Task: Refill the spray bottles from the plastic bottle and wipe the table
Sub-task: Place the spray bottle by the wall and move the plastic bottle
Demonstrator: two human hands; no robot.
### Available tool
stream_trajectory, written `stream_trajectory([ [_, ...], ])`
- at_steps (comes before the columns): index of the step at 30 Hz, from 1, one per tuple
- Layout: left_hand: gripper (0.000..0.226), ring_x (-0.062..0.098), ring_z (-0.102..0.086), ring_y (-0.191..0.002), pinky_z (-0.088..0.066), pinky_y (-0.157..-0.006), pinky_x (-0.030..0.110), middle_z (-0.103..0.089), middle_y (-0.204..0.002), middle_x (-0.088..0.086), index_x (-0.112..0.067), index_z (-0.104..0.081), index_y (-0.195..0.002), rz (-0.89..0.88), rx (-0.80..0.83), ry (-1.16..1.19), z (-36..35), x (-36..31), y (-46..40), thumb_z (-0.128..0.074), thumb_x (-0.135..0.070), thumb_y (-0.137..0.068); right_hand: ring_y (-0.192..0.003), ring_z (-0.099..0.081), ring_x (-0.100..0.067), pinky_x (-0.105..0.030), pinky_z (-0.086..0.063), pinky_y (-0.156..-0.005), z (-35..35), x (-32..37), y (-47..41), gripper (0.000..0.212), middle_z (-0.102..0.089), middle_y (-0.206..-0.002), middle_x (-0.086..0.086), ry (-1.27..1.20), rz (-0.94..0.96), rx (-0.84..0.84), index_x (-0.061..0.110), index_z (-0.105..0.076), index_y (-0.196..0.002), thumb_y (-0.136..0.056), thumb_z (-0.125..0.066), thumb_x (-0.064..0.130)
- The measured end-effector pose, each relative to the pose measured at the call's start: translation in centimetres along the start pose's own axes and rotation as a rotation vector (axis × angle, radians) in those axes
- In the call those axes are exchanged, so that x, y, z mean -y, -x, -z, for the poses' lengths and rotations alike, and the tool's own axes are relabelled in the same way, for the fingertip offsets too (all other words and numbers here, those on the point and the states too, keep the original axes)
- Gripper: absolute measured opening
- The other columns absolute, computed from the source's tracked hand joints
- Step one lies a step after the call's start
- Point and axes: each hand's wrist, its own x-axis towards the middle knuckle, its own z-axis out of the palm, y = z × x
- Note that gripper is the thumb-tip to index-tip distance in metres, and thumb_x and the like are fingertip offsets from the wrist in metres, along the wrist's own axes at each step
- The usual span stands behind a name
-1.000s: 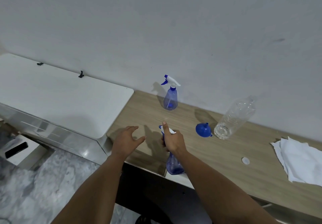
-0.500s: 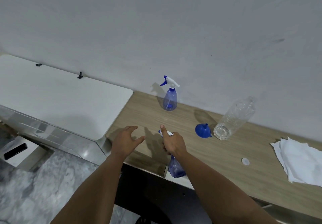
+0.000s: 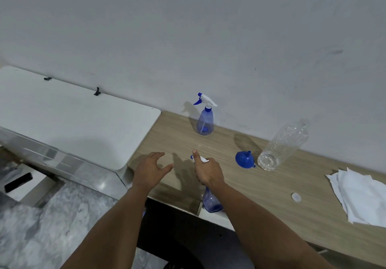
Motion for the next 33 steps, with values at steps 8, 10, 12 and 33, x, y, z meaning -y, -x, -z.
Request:
stream_trajectory([
  [8, 0.066, 0.015, -0.055, -0.124, -0.043, -0.101, 0.029, -0.059, -0.137, -0.004, -0.022, -0.061, -0.132, 0.016, 0.015, 0.022, 0.4, -0.1, -0.5, -0.073, -0.057, -0.078, -0.082, -0.074, -0.026, -0.048, -0.063, -0.081, -0.9, 1.4, -1.5, 0.079, -0.076, -0.087, -0.003, -0.016, 0.029, 0.013, 0.030, -0.066, -0.098, -0.069, -0.040, 0.099],
  [10, 0.066, 0.014, -0.056, -0.123, -0.041, -0.097, 0.024, -0.060, -0.136, -0.005, -0.022, -0.061, -0.132, 0.012, 0.022, 0.059, 0.5, -0.7, -1.0, -0.071, -0.059, -0.078, -0.082, -0.074, -0.030, -0.052, -0.064, -0.076, -0.9, 2.8, -2.1, 0.055, -0.075, -0.088, -0.005, -0.084, 0.081, 0.009, 0.029, -0.057, -0.096, -0.075, -0.056, 0.079],
  [12, 0.070, 0.012, -0.056, -0.122, -0.041, -0.097, 0.023, -0.059, -0.136, -0.006, -0.023, -0.060, -0.133, 0.030, 0.047, 0.123, 0.6, -1.5, -1.8, -0.072, -0.062, -0.077, -0.076, -0.072, -0.030, -0.051, -0.063, -0.067, -0.8, 4.6, -3.0, 0.046, -0.073, -0.084, -0.007, -0.159, 0.156, 0.029, 0.017, -0.058, -0.096, -0.082, -0.068, 0.060],
  [33, 0.041, 0.004, -0.069, -0.082, -0.053, -0.069, 0.013, -0.074, -0.093, -0.006, -0.018, -0.068, -0.105, -0.059, 0.270, 0.482, -0.6, -3.0, -22.3, -0.086, -0.013, -0.068, -0.070, -0.060, -0.018, -0.035, -0.050, -0.070, -0.7, 19.7, -16.8, 0.019, -0.069, -0.074, -0.004, -0.430, 0.433, 0.066, 0.008, -0.080, -0.089, -0.085, -0.088, 0.025],
])
